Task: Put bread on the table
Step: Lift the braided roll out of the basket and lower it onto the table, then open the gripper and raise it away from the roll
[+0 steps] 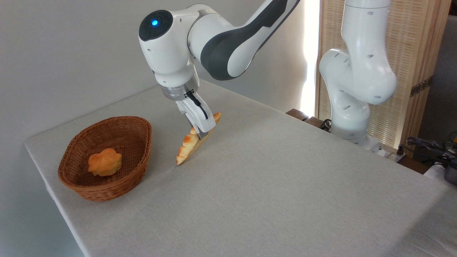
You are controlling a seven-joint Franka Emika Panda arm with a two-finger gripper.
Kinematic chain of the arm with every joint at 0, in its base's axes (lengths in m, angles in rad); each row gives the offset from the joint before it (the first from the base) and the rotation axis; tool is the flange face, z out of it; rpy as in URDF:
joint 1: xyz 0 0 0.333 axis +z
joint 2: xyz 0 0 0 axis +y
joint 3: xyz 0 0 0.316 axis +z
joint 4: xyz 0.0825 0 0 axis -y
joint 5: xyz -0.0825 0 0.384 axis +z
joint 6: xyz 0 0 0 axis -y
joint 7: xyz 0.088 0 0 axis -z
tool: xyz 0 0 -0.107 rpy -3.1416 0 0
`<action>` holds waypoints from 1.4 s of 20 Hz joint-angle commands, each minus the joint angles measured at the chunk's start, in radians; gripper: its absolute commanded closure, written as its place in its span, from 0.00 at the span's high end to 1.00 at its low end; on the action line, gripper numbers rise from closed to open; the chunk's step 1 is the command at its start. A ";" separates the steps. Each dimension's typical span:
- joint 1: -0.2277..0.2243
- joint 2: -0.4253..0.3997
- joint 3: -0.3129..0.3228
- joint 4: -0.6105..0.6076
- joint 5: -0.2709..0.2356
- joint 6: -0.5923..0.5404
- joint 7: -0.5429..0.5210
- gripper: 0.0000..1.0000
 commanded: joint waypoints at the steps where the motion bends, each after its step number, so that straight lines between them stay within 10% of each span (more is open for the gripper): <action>1: -0.005 -0.018 0.016 -0.020 0.043 -0.011 0.010 1.00; 14: -0.005 -0.037 0.034 -0.002 0.169 -0.055 0.010 1.00; 28: 0.000 0.045 0.131 0.446 0.290 -0.135 -0.073 1.00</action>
